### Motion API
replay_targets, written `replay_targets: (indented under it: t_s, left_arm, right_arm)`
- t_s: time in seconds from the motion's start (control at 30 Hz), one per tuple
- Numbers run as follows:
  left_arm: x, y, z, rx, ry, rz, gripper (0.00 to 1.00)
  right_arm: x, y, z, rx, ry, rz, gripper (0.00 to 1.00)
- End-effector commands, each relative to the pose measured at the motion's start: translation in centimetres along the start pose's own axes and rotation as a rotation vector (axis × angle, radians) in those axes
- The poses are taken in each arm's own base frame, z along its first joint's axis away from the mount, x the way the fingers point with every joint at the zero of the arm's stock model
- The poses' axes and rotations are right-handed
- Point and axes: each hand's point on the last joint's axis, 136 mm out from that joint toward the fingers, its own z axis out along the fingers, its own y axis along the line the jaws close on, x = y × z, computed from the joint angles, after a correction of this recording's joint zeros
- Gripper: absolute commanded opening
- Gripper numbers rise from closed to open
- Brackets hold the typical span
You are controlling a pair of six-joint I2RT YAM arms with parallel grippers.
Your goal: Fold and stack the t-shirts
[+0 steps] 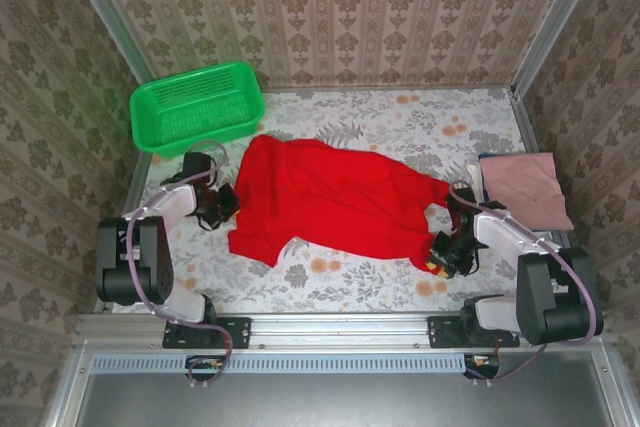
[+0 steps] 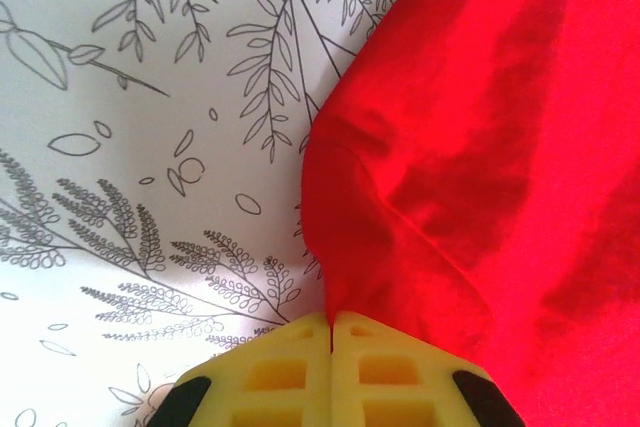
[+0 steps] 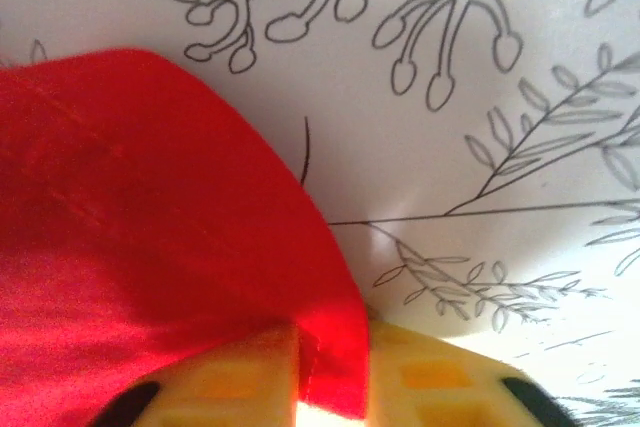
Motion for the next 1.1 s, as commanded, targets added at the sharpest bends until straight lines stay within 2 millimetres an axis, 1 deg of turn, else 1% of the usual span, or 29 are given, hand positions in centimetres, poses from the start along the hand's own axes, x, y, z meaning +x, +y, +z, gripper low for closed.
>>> replay_targets:
  t_s: [0.0, 0.07, 0.17, 0.3, 0.37, 0.4, 0.47, 0.57, 0.63, 0.73, 0.77, 0.83, 0.87, 0.9, 0.97, 1.0, 1.07]
  left_arm:
    - [-0.1, 0.3, -1.1, 0.005, -0.025, -0.021, 0.00]
    - [-0.2, 0.3, -1.6, 0.007, -0.038, -0.028, 0.00]
    - [-0.4, 0.1, -2.4, 0.019, -0.066, -0.040, 0.00]
    - [-0.6, -0.1, -3.8, 0.036, -0.100, -0.052, 0.00]
    - [-0.6, -0.2, -4.3, 0.037, -0.108, -0.051, 0.00]
    - [-0.6, -0.1, -4.5, 0.035, -0.109, -0.050, 0.00]
    - [-0.2, 0.1, -4.6, 0.030, -0.100, -0.047, 0.00]
    - [0.6, 0.6, -4.3, 0.019, -0.074, -0.047, 0.00]
    - [1.3, 1.2, -4.2, 0.006, -0.058, -0.046, 0.00]
    - [2.2, 2.2, -4.2, -0.016, -0.048, -0.046, 0.00]
    - [2.4, 2.4, -4.2, -0.021, -0.045, -0.048, 0.00]
    - [2.8, 3.0, -4.1, -0.027, -0.040, -0.056, 0.00]
    - [3.0, 3.1, -4.0, -0.026, -0.039, -0.057, 0.00]
    - [3.1, 3.2, -4.0, -0.025, -0.037, -0.060, 0.00]
    - [3.3, 3.2, -3.9, -0.024, -0.033, -0.064, 0.00]
    - [3.3, 3.2, -3.9, -0.023, -0.033, -0.063, 0.00]
    - [3.4, 3.3, -4.0, -0.022, -0.035, -0.063, 0.00]
  right_arm:
    - [-3.0, 2.8, -1.0, -0.089, -0.121, -0.060, 0.00]
    - [-3.5, 3.0, -2.1, -0.101, -0.170, -0.077, 0.00]
    - [-4.1, 2.8, -4.3, -0.098, -0.261, -0.096, 0.00]
    - [-4.7, 1.0, -7.0, -0.023, -0.373, -0.074, 0.00]
    - [-4.5, 0.9, -7.7, -0.025, -0.390, -0.073, 0.00]
    - [-4.3, 0.8, -7.9, -0.028, -0.388, -0.066, 0.00]
    - [-3.4, -0.1, -7.6, -0.003, -0.352, -0.031, 0.00]
    - [-1.9, -2.8, -6.7, 0.122, -0.276, 0.066, 0.00]
    - [-1.0, -3.8, -6.0, 0.175, -0.221, 0.081, 0.00]
    - [-0.1, -5.1, -5.8, 0.240, -0.186, 0.100, 0.00]
    - [0.0, -5.3, -5.6, 0.245, -0.183, 0.101, 0.00]
    - [0.0, -5.0, -5.3, 0.222, -0.182, 0.104, 0.00]
    - [-0.2, -4.8, -5.2, 0.208, -0.185, 0.104, 0.10]
    - [-0.3, -4.4, -5.2, 0.192, -0.190, 0.101, 0.22]
    - [-0.6, -3.7, -5.5, 0.152, -0.211, 0.094, 0.44]
    - [-0.8, -3.5, -5.7, 0.133, -0.223, 0.092, 0.52]
    - [-1.0, -2.6, -5.9, 0.070, -0.249, 0.073, 0.61]
